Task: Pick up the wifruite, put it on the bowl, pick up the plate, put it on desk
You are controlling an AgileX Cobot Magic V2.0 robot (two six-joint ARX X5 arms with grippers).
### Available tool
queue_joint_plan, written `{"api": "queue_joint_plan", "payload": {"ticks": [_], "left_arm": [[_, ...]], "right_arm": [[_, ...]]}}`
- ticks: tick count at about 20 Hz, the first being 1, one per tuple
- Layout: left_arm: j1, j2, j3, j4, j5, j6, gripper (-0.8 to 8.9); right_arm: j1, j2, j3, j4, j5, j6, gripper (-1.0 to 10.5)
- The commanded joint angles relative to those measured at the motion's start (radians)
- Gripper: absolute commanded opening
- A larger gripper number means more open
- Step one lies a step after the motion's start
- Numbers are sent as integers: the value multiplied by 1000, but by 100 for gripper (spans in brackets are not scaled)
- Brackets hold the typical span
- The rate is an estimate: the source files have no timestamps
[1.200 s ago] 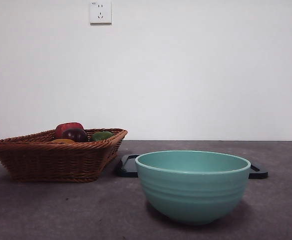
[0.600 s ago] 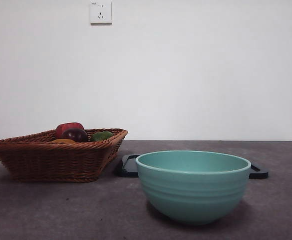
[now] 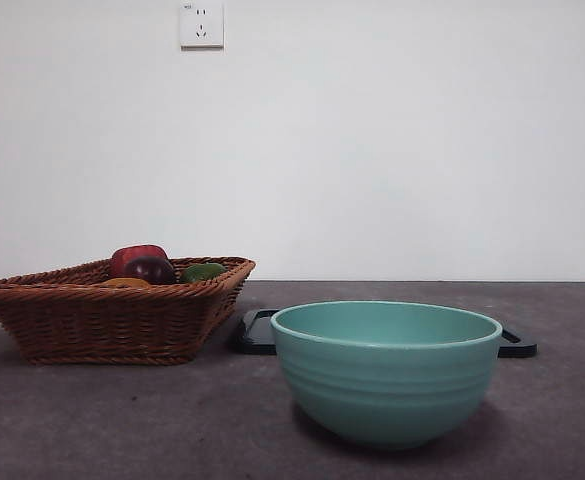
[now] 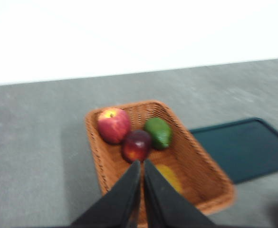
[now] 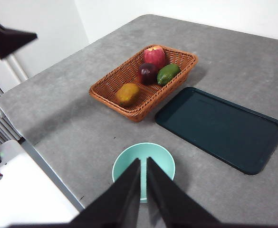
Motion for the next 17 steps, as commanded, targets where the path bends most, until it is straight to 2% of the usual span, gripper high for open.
{"api": "queue_joint_plan", "payload": {"ticks": [1,6,13,17], "left_arm": [[8,-56,-144,130,1,19,10],[10,-141,-334,263,-19,11,10],[9,-262,-463,284,-226,-114,10],[9,-301,-491,283,-301,-147,10]], "right_arm": [[5,5,18,10,0,2,15],[5,5,18,10,0,2,15],[5,5,18,10,0,2,15],[5,5,18,10,0,2,15]]}}
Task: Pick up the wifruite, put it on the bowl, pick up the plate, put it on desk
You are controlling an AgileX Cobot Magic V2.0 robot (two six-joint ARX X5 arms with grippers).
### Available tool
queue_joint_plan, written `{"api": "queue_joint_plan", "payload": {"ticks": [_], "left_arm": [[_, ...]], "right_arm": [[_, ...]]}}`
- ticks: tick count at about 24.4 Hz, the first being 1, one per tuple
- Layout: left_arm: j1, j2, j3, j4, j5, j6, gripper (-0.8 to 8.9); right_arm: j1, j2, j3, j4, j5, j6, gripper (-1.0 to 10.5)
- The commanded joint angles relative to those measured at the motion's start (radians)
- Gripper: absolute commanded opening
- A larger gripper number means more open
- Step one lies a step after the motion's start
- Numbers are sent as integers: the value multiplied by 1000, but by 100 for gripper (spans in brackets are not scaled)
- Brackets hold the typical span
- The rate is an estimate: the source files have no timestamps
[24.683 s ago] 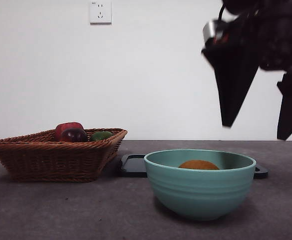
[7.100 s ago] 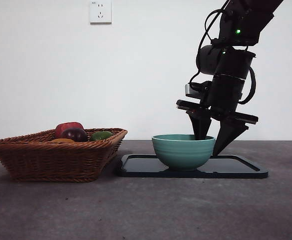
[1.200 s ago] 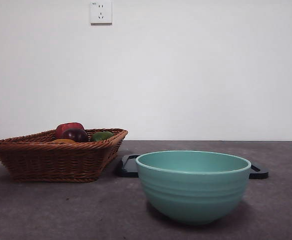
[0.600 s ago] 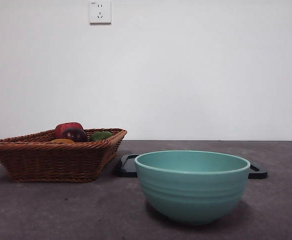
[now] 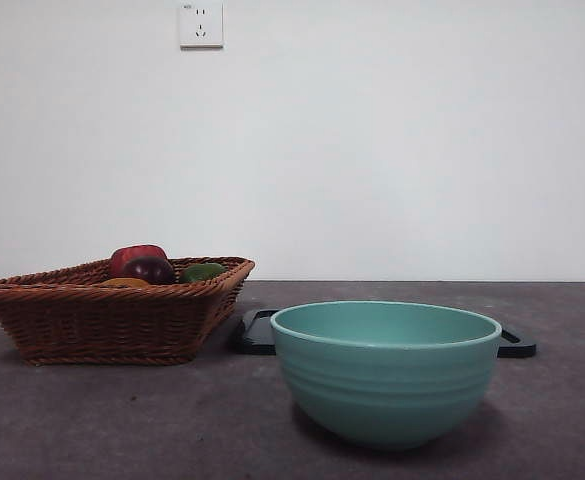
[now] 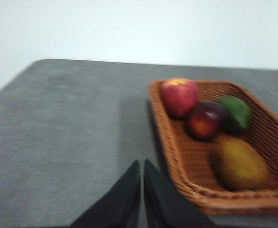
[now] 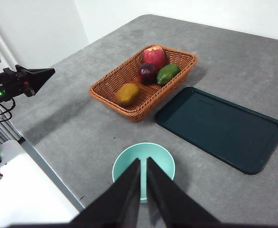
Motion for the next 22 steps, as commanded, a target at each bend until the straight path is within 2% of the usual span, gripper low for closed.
{"api": "queue_joint_plan", "payload": {"ticks": [1,8,15,22], "left_arm": [[2,-18,-19,13,-35,-42,10],[2,-28,-42,-68,-47,-42,10],[2,-51,-69,-60,-99,-63,10],[2,-61,-68,-60,-99,-60,10]], "right_arm": [[5,5,18,10,0,2,15],[5,5,18,10,0,2,15],[5,5,18,10,0,2,15],[5,5,18,10,0,2,15]]}}
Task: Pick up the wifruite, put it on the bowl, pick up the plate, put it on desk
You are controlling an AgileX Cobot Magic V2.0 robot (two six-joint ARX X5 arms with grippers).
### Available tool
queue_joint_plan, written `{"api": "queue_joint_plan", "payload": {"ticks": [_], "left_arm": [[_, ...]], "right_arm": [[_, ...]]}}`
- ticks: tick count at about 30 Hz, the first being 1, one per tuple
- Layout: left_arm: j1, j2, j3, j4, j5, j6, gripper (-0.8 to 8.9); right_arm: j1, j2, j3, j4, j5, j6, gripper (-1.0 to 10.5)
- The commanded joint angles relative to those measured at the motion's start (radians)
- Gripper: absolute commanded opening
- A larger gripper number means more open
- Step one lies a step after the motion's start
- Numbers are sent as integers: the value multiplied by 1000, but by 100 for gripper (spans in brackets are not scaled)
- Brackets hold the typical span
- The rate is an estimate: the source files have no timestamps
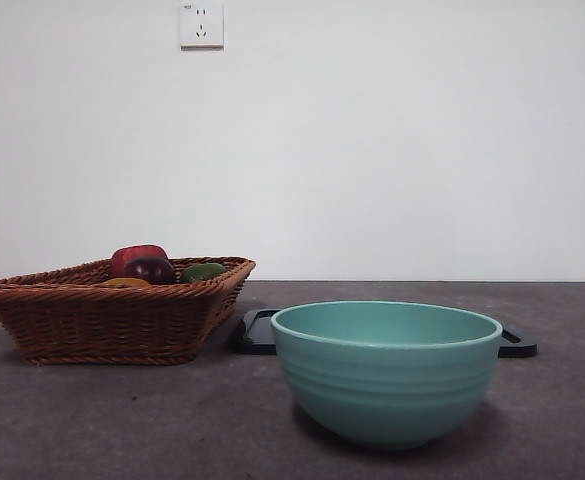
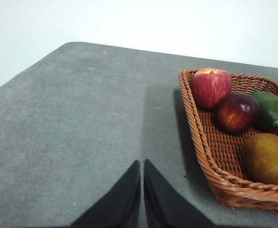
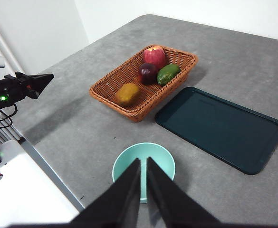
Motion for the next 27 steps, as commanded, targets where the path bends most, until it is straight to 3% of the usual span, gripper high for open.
{"api": "queue_joint_plan", "payload": {"ticks": [1,12,13,14,16,18,23,27], "left_arm": [[2,-2,-20,-4,-8,-3,10],[2,-2,-20,-4,-8,-3,10],[2,-2,-20,-4,-8,-3,10],[2,-2,-20,-4,-8,-3,10],[2,-2,-20,-4,-8,-3,10],[2,-2,-20,-4,-8,-3,10],[2,-2,-20,-4,-8,-3,10],[2,-2,-20,-5,-8,-3,10]], "right_arm": [[5,5,18,10,0,2,15],[2,5,15,9,4,-2,15],[-12,2,14,9,8,-11,15],[-35,0,11,23,12,-66,15],[-100,-10,-31,87,10,-171,15],[-185,-51,-138,233,11,-209,15],[-373,-210,-513,634,10,-201,15],[-493,-338,-770,814,13,-168,15]]}}
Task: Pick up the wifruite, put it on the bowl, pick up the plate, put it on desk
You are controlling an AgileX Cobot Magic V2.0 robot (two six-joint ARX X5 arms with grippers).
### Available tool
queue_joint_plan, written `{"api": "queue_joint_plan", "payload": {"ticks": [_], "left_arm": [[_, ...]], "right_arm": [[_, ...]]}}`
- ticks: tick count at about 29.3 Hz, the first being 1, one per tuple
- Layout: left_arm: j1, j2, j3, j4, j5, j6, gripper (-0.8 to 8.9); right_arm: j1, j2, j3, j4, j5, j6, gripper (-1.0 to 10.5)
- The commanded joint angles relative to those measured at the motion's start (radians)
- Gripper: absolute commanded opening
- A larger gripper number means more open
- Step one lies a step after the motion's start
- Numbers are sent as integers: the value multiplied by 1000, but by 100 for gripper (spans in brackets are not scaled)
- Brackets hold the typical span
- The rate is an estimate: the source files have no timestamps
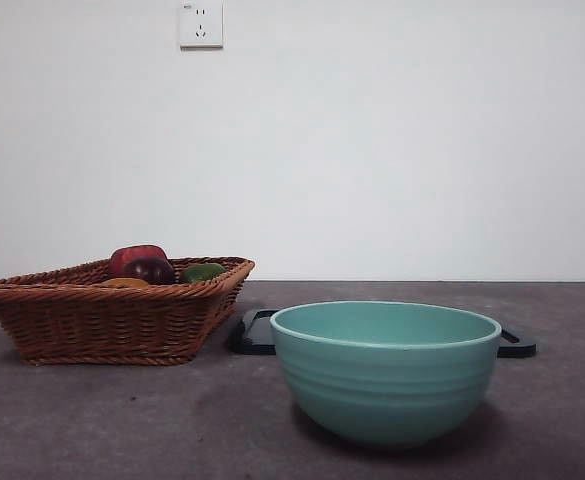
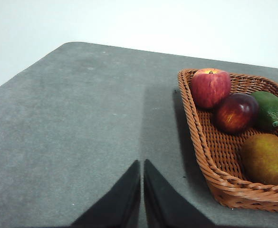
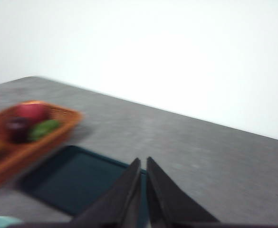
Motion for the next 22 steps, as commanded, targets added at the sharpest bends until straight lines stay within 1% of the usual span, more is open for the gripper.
{"api": "queue_joint_plan", "payload": {"ticks": [1,3,6,8,11,17,22], "left_arm": [[2,-2,-20,-5,-8,-2,10],[2,-2,-20,-5,-8,-2,10],[2,-2,-20,-5,-8,-2,10],[2,-2,-20,-5,-8,-2,10],[2,-2,-20,-5,-8,-2,10],[2,-2,-20,-5,-8,-2,10],[2,-2,-20,-5,-8,-2,10]], "right_arm": [[-69,-74,-163,101,6,22,15],[-103,-109,-237,115,6,29,15],[-129,-113,-308,117,9,29,15],[-132,-113,-333,114,36,34,15],[-130,-113,-359,114,87,57,15],[-123,-113,-384,107,142,109,15],[-105,-113,-385,106,196,127,15]]}}
